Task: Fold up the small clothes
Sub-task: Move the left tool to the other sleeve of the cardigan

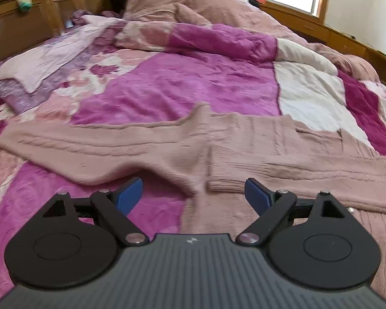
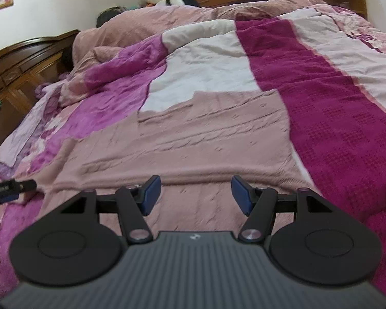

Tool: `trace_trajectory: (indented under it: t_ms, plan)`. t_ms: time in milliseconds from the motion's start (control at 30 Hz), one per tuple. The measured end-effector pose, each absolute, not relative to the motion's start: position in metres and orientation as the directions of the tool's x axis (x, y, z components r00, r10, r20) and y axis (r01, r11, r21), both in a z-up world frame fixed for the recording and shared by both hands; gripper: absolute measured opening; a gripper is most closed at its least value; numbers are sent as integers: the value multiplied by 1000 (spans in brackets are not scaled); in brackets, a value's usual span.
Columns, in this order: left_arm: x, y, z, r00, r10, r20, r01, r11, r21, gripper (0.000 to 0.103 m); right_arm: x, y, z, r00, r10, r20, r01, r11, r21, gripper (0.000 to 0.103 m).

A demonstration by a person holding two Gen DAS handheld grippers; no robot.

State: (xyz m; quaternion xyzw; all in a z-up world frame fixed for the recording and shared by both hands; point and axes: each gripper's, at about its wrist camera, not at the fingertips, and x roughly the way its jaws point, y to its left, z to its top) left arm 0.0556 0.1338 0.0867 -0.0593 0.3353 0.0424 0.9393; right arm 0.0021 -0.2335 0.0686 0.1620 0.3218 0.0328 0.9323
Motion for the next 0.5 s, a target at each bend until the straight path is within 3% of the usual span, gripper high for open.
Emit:
trace_trajectory:
  t_ms: [500]
  plan:
    - [42,203,72,705,180,-686,-358,925,-124,91,-14,-210,49,755,189,-628,22,950,312,63]
